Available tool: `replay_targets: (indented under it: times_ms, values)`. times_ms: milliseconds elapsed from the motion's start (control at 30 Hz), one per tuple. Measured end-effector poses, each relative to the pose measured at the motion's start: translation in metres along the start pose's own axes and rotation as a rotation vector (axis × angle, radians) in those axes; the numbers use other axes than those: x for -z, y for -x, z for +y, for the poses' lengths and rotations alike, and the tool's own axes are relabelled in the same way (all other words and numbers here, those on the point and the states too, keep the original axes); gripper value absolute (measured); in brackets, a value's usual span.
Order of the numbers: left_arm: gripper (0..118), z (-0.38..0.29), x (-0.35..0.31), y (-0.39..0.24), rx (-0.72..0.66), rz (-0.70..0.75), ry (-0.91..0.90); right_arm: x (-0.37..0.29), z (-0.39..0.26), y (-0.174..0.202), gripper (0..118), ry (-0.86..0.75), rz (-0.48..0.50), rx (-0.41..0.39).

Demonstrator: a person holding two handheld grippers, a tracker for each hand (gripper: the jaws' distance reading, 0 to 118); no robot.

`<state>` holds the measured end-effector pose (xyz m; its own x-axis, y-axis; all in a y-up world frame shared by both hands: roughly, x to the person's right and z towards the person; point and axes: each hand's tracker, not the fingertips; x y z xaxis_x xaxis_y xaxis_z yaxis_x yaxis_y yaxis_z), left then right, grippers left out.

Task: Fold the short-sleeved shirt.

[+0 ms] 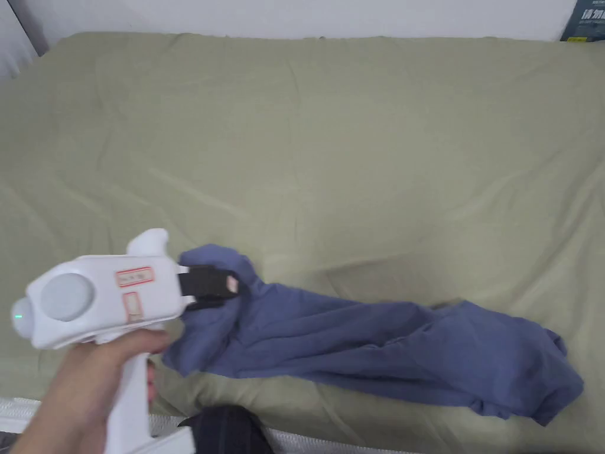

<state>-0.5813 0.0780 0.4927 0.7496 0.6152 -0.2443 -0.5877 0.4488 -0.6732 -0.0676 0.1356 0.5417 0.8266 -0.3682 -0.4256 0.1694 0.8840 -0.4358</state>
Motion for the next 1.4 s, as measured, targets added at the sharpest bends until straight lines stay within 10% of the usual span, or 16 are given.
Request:
replay_targets:
  times_ms: [100, 333, 433, 600, 700, 767, 1400]
  values:
    - [7, -0.020, 0.051, -0.038, -0.031, -0.103, 0.081, -0.005, 0.000, -0.005, 0, -0.010, 0.014, 0.022]
    - [13, -0.042, 0.148, -0.045, 0.065, 0.148, 0.166, -0.034, 0.007, -0.021, 0, -0.080, -0.007, 0.075]
    - [101, -0.032, 0.113, -0.057, 0.069, 0.060, 0.124, -0.034, 0.009, -0.022, 0, -0.077, -0.014, 0.051]
    - [112, -0.006, 0.024, -0.051, 0.220, 0.114, -0.141, -0.027, 0.004, -0.017, 0, -0.057, -0.002, 0.007]
    - [91, -0.008, 0.022, -0.037, 0.227, 0.328, -0.136, -0.022, -0.002, -0.017, 0, -0.038, 0.015, 0.019]
    - [0, -0.011, 0.035, -0.016, 0.201, 0.314, -0.067, -0.022, -0.004, -0.015, 0, -0.028, 0.018, 0.013]
    - [0, -0.083, 0.155, -0.112, 0.251, 0.079, 0.204, -0.042, 0.007, -0.031, 0, -0.048, -0.060, -0.004]
